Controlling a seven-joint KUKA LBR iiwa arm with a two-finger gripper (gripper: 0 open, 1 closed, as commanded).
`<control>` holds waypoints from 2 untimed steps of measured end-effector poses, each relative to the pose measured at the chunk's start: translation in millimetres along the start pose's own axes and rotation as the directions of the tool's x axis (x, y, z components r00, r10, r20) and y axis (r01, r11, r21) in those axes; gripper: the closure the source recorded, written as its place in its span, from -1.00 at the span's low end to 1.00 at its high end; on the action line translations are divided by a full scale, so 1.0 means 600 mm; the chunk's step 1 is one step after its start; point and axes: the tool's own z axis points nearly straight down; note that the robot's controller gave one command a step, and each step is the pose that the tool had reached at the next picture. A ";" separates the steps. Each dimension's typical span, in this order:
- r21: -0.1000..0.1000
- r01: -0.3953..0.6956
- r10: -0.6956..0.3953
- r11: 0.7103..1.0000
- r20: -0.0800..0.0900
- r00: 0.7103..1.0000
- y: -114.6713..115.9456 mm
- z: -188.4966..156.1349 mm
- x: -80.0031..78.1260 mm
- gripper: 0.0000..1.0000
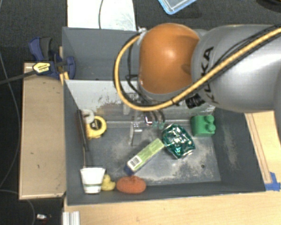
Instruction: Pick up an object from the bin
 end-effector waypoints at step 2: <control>0.000 0.153 -0.153 0.988 0.009 0.988 -0.058 0.098 0.023 -1.00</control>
Offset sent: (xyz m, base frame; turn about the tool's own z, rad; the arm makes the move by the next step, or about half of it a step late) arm -0.0397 -0.0879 -0.1602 -0.3972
